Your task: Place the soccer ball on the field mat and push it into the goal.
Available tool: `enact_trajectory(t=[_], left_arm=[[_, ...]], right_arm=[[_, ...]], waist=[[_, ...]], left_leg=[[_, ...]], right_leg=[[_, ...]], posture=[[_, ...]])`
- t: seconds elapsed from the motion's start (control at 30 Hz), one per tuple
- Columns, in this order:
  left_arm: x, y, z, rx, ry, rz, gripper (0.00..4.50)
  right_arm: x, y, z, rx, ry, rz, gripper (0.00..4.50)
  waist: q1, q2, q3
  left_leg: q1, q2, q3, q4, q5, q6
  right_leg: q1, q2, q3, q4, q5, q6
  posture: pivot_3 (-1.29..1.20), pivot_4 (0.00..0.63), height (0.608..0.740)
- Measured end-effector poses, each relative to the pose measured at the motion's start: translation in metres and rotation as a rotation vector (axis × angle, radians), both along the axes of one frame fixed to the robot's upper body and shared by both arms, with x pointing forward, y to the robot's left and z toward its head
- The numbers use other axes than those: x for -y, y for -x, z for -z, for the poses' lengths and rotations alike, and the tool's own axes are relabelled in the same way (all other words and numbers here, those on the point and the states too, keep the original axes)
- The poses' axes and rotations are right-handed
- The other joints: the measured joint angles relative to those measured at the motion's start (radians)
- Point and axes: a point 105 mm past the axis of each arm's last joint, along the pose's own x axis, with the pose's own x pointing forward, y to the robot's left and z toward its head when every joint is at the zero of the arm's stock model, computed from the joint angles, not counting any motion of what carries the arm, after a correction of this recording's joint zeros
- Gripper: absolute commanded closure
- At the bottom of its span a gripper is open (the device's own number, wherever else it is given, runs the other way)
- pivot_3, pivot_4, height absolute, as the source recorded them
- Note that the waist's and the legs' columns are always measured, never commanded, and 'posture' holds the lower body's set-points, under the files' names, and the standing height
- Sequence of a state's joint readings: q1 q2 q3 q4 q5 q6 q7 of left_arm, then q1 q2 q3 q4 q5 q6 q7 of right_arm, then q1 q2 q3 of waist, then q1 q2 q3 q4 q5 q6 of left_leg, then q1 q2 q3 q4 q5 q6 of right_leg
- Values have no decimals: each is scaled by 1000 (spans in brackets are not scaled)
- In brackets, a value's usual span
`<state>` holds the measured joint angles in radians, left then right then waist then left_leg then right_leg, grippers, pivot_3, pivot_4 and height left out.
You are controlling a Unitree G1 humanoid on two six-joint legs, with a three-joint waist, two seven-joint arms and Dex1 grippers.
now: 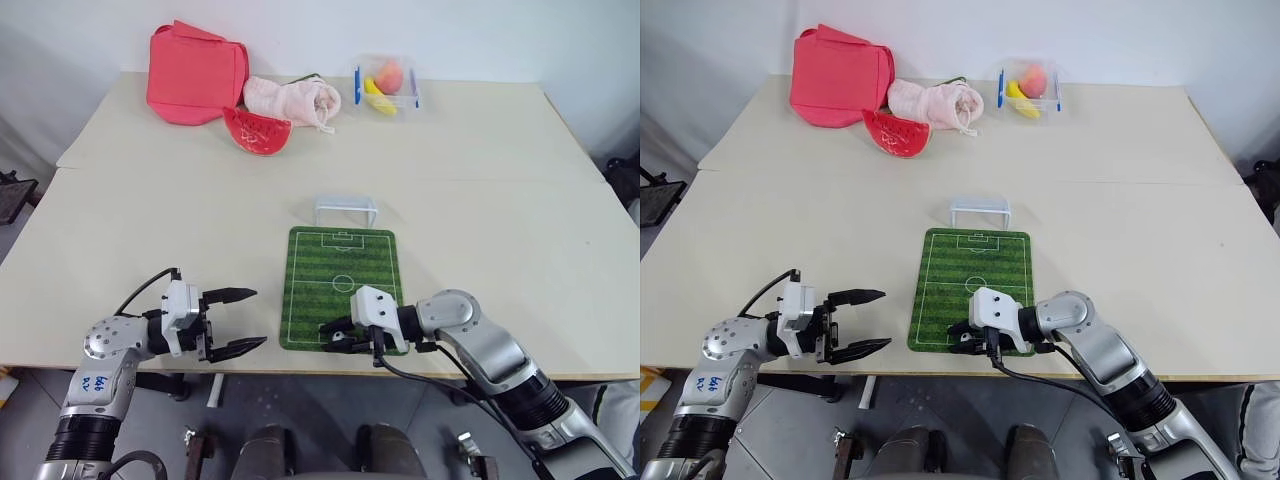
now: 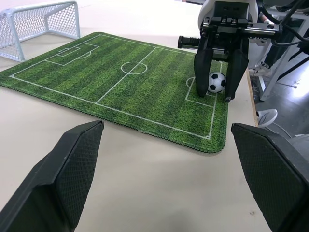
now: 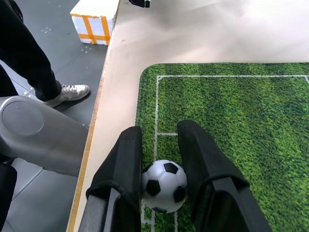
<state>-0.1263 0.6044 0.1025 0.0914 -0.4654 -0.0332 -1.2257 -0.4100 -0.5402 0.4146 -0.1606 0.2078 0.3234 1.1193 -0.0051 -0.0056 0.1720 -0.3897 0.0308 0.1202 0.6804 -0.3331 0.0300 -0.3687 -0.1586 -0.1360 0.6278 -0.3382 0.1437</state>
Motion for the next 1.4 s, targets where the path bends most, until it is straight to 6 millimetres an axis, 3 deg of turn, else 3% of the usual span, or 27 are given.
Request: enact_trajectory(t=[0.03, 0.23, 0.57, 0.93, 1.1, 1.23, 1.4], left_arm=[[0, 0, 0, 0, 0, -1, 0], [0, -1, -2, 8, 0, -1, 0], [1, -6, -6, 25, 3, -6, 0], [3, -8, -8, 33, 14, -3, 0], [3, -9, -7, 27, 16, -7, 0], [1, -9, -5, 14, 16, -3, 0], [2, -8, -5, 5, 14, 15, 0]], right_arm=[[0, 0, 0, -1, -1, 0, 3667], [1, 0, 2, -21, 5, -3, 1780], [-2, 1, -3, -15, -17, -22, 1780], [-4, 7, -35, 57, -56, -65, 1780], [2, 14, -56, 91, -83, -51, 3017], [16, 39, -34, -19, -18, -44, 4443], [14, 54, -12, -107, 2, -48, 4480]], waist=[[0, 0, 0], [0, 0, 0], [0, 0, 0], [1, 0, 0], [2, 0, 0], [6, -1, 0], [-2, -1, 0]], left_leg=[[0, 0, 0, 0, 0, 0], [0, 0, 0, 0, 0, 0], [0, 0, 0, 0, 0, 0], [0, 0, 0, 0, 0, 0], [-1, 0, 0, 0, 0, 0], [-1, -1, -2, 0, -1, 1], [0, 0, 1, 1, -1, 0]], right_leg=[[0, 0, 0, 0, 0, 0], [0, 0, 0, 0, 0, 0], [0, 0, 0, 0, 0, 0], [0, 0, 0, 0, 0, 0], [0, 0, 0, 0, 0, 0], [1, 0, -1, 0, 0, 0], [1, 2, 1, 0, 0, 0]], posture=[[0, 150, 740], [0, 150, 740], [0, 150, 740], [0, 150, 740], [0, 150, 740], [0, 150, 740], [0, 150, 740]])
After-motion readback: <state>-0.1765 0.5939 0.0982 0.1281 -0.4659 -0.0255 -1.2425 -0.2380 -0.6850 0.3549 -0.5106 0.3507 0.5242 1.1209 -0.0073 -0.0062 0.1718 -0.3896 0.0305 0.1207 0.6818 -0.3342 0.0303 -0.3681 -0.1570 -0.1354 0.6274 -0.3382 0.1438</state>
